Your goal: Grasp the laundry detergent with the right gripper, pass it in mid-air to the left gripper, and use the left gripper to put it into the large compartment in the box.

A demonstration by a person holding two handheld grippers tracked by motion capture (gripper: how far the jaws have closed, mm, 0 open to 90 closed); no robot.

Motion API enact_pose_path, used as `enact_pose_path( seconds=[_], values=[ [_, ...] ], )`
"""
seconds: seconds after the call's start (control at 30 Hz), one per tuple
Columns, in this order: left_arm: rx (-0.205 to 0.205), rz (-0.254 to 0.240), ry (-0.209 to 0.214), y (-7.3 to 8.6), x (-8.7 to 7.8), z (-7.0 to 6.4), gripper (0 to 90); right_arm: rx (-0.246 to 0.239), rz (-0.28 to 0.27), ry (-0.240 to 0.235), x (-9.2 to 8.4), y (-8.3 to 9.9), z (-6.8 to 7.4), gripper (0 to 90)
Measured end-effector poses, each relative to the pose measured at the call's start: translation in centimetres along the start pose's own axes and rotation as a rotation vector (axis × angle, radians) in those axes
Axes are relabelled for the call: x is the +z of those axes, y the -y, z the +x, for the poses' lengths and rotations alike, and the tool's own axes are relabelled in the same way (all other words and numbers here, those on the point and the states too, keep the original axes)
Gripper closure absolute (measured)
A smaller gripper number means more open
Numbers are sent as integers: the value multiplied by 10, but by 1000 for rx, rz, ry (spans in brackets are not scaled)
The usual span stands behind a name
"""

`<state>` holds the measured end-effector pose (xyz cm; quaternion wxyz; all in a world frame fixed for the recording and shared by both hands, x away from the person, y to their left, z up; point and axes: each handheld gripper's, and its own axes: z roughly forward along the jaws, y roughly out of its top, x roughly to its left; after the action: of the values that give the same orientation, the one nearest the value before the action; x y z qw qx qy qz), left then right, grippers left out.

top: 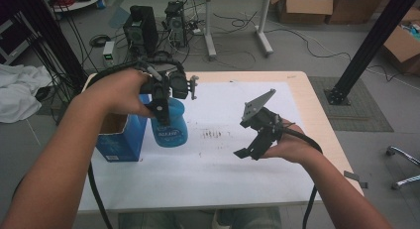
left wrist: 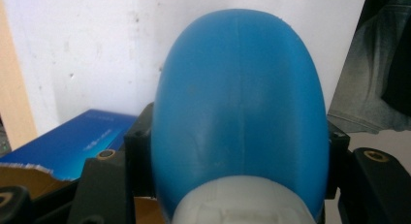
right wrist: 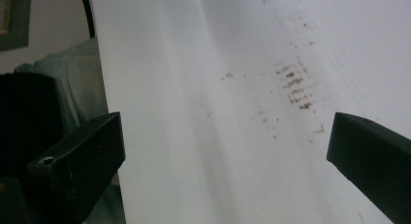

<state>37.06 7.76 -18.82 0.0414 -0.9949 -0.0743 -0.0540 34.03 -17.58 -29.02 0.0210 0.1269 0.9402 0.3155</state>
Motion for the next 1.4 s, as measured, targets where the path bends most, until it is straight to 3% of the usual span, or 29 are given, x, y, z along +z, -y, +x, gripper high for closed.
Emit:
enact_pose_path(
  seconds=[0.13,0.37,0.47,0.6,0.67,0.77,0.87,1.07,1.4],
  values=[
    [-39,0,13,7,-12,8,384,-15,48,-4,-10,-1,-2,0],
    [-171,27,34,14,-28,25,384,-7,87,1,-23,0,-6,0],
    [-253,33,42,17,-35,31,384,-2,103,3,-27,2,-8,0],
    [-401,0,82,30,-45,42,384,5,142,-2,-31,5,-10,0],
    [-451,-21,94,38,-50,45,384,4,153,0,-32,6,-11,0],
    [-487,-38,68,46,-59,46,385,5,180,-1,-34,9,-12,0],
    [-536,-16,31,52,-67,47,385,9,198,1,-37,14,-12,0],
    [-681,35,12,64,-77,53,385,11,234,14,-41,24,-13,0],
    [-997,-19,96,97,-90,67,386,-4,240,16,-43,22,-12,0]
  ],
)
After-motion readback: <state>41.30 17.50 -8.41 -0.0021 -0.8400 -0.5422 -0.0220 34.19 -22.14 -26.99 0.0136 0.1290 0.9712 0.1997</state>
